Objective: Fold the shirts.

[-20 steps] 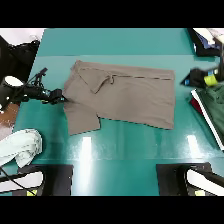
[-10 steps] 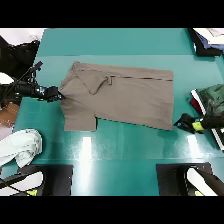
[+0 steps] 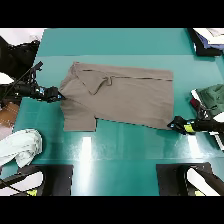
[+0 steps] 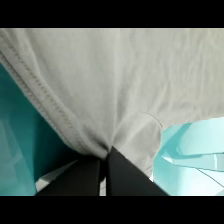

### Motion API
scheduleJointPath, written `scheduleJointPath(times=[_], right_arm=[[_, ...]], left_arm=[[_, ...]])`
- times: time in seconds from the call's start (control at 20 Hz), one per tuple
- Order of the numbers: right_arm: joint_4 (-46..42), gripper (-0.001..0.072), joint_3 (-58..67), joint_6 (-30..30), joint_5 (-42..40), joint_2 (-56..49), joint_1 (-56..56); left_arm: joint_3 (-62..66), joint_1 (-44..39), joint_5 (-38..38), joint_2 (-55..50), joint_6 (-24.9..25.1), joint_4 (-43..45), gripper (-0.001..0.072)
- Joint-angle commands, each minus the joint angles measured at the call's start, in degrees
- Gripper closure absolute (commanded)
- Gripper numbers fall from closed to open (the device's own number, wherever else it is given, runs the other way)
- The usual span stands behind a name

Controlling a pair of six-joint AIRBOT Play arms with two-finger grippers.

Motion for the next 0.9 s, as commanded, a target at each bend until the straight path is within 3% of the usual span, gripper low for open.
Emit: scheduleJointPath(times=[0.0, 0.05, 0.1, 0.3, 0.45, 0.85], right_arm=[[3.56, 0.0497, -0.17, -2.43, -0.20, -4.44, 0.15], [3.56, 0.0648, -0.15, -2.95, -0.11, -4.85, 0.15], [3.65, 0.0695, -0.02, -2.95, -0.11, -4.66, 0.15], [7.72, 0.0697, 8.90, -2.97, -0.90, 3.54, 0.13], [12.26, 0.0698, 24.04, -2.97, -5.33, 10.86, 0.15], [8.59, 0.0698, 66.20, -2.93, -8.33, 17.86, -1.05]], left_arm=[[0.02, 0.04, -0.44, 0.04, 0.02, 0.02, 0.0683], [0.04, 0.04, -0.44, 0.07, 0.02, -0.02, 0.0683], [0.26, 0.07, -0.33, 0.11, -0.39, -0.17, 0.0683], [10.01, 0.07, -1.77, 1.09, -2.08, -0.50, 0.0683], [24.41, 0.07, -1.25, 5.46, -3.06, -0.83, 0.0683], [63.95, 0.04, 1.03, 17.11, -4.39, -0.92, 0.0683]])
